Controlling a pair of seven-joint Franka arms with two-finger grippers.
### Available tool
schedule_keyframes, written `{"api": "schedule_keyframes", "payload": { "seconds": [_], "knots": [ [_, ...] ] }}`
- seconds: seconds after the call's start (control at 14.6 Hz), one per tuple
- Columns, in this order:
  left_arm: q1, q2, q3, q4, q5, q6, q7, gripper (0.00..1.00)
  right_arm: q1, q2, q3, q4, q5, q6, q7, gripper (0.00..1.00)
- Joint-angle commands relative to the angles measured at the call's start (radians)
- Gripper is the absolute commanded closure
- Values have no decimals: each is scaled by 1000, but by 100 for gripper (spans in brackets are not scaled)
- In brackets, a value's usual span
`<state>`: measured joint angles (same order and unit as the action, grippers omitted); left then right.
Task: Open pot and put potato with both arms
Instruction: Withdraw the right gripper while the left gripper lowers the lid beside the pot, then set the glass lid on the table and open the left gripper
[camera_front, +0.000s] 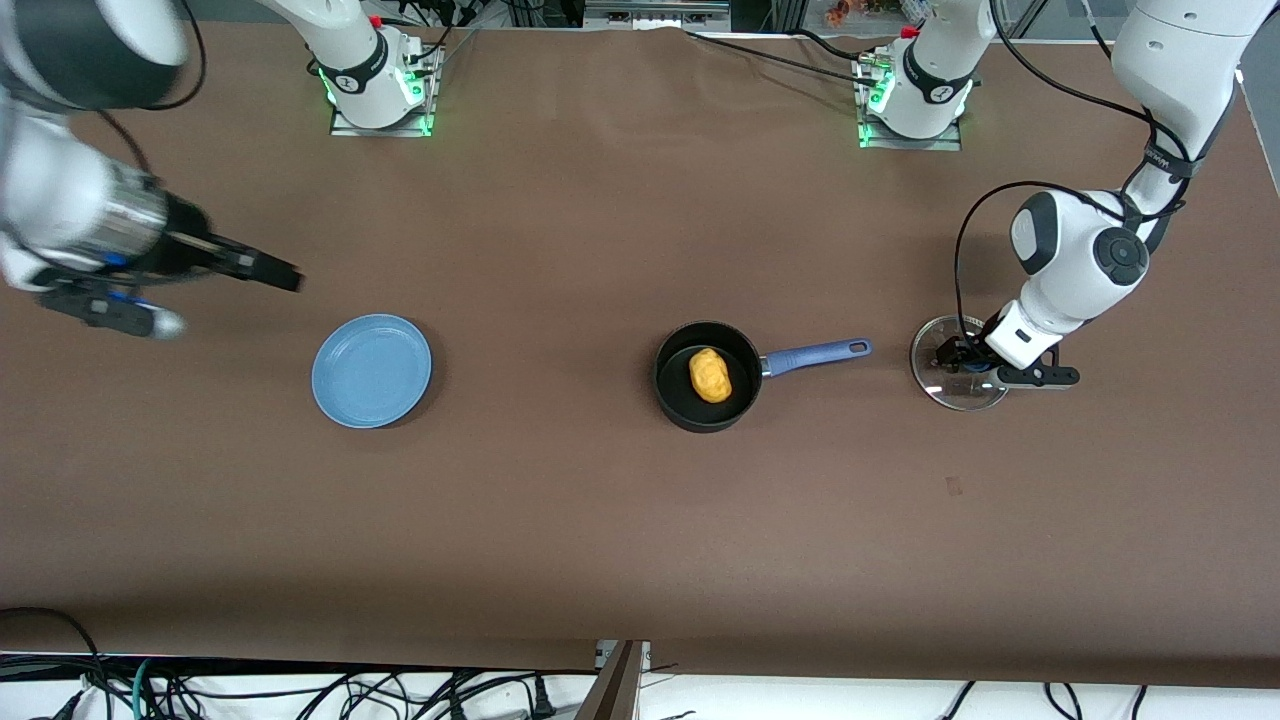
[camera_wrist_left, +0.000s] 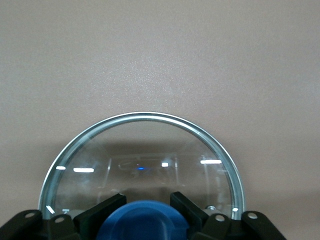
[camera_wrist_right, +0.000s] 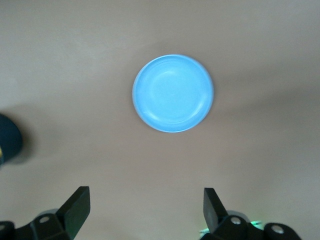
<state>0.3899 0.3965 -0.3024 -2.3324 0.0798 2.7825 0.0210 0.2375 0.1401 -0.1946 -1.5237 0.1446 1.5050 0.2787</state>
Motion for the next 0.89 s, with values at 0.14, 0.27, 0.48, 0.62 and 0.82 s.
{"api": "schedule_keyframes", "payload": {
  "seconds": [0.14,0.27,0.48,0.62,0.82],
  "knots": [
    [7,13,0,1,29,17,17,19,-205,-103,191,-56,-105,-9,-177,0],
    [7,5,0,2,29,14,17,0,-205,-120,193,-64,-114,-5,-181,0],
    [6,-31,-1,8,29,-10,10,0,-204,-117,196,-53,-126,-2,-184,0],
    [6,-68,-6,34,29,-87,8,0,-204,-113,196,-46,-126,0,-174,0],
    [1,-120,-17,100,29,-228,4,0,-205,-106,196,-26,-129,0,-174,0]
  ]
}}
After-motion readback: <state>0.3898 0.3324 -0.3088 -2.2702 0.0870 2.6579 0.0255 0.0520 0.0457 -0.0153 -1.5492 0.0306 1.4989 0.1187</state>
